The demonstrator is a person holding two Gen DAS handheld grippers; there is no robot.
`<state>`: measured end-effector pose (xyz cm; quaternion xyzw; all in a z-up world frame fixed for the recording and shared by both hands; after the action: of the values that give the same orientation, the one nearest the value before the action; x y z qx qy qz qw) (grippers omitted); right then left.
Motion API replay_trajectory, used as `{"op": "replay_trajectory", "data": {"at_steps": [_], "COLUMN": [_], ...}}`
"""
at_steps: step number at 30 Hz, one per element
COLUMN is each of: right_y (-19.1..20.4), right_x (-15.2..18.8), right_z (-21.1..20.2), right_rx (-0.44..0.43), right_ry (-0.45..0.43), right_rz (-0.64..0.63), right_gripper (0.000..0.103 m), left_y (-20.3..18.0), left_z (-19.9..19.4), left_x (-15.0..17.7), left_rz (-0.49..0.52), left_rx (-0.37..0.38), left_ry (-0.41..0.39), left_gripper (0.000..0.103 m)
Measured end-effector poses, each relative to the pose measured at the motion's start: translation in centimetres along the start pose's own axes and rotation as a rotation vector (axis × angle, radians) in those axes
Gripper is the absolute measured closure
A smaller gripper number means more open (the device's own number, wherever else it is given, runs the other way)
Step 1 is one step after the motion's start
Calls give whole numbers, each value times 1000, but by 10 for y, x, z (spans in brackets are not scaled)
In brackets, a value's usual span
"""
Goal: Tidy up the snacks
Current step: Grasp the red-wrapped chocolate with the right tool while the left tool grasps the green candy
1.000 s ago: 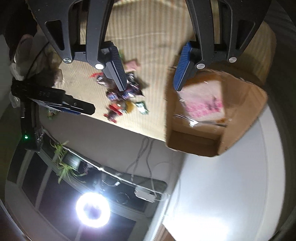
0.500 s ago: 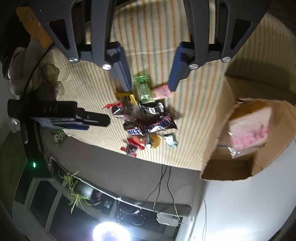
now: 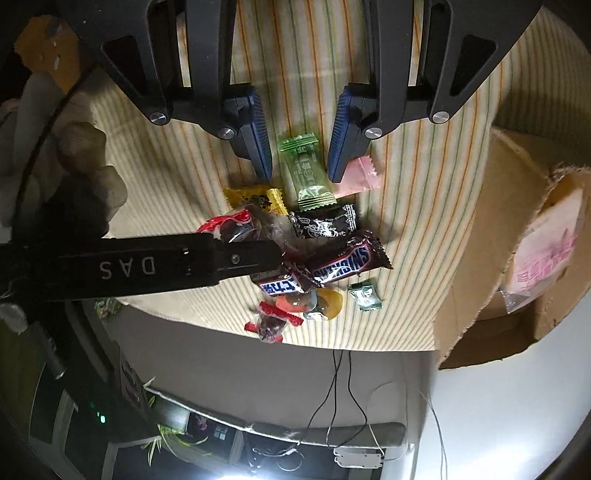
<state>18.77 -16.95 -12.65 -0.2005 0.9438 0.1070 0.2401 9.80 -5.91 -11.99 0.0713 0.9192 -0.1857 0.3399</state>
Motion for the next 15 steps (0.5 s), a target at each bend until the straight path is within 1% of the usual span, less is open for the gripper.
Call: {"op": "replay_trajectory", "data": {"at_steps": [2, 3, 5, 7, 8, 9, 15], "right_y": [3, 5, 6, 7, 6, 6, 4], "right_x": [0, 1, 1, 0, 0, 1, 2], "right_z": [4, 6, 8, 11, 11, 13, 9], "right_rx": [5, 3, 8, 23, 19, 15, 19], "right_ry": [10, 15, 21, 29, 35, 45, 43], "right_rz": [-14, -23, -37, -51, -53, -57, -70], "right_gripper": [25, 28, 37, 50, 53, 60, 65], "left_y": [0, 0, -1, -1, -1, 0, 3], "left_z": [5, 8, 11, 11, 11, 12, 13], "left_x": [1, 2, 3, 3, 3, 2, 2], "left_rz": [14, 21, 36, 53, 60, 61, 62], "left_rx": [-16, -25, -41, -62, -71, -74, -62], "left_ry": [8, 13, 13, 7, 6, 4, -13], "left_gripper": [74, 74, 74, 77, 80, 82, 83]}}
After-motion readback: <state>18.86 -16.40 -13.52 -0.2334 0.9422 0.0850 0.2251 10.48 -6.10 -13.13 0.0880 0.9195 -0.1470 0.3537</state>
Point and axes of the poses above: each gripper's, at about its wrist camera, not at the fingertips, and z roughly the way its jaws point, y to its left, x to its underside, the point moved 4 cm from there along z, roughly the way its jaws point, and after that the axes turned 9 degrees about x, right-handed, at the moved point
